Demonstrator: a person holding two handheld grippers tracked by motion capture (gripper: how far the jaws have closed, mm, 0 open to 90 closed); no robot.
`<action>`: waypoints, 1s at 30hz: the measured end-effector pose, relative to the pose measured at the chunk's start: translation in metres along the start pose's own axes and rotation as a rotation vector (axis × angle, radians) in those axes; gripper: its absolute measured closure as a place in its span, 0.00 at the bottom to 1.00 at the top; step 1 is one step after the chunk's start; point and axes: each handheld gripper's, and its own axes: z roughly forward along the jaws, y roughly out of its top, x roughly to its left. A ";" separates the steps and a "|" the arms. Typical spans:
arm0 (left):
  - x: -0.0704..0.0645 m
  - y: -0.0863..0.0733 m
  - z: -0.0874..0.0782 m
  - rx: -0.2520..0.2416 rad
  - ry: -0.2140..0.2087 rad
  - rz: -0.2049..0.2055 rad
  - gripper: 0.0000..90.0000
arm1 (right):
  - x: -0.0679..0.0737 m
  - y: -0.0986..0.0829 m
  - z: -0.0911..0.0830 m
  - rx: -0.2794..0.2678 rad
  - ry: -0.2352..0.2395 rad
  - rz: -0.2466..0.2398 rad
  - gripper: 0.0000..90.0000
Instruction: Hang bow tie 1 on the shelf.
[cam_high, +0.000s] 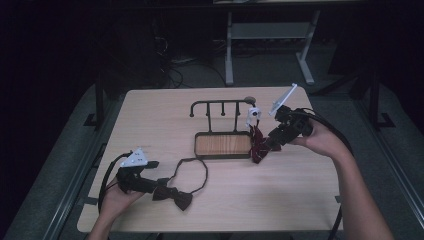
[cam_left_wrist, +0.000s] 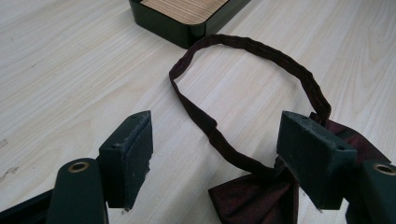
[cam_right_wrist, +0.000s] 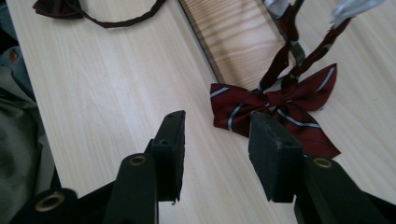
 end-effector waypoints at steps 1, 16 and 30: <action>0.000 0.000 0.000 0.000 0.000 0.001 0.30 | 0.001 -0.001 0.001 -0.005 -0.001 -0.002 0.61; -0.001 0.001 0.002 0.007 0.000 -0.003 0.30 | 0.009 -0.025 0.017 -0.036 0.015 0.010 0.56; -0.003 0.003 0.004 0.004 -0.003 0.003 0.30 | 0.015 -0.050 0.031 -0.059 0.021 0.037 0.52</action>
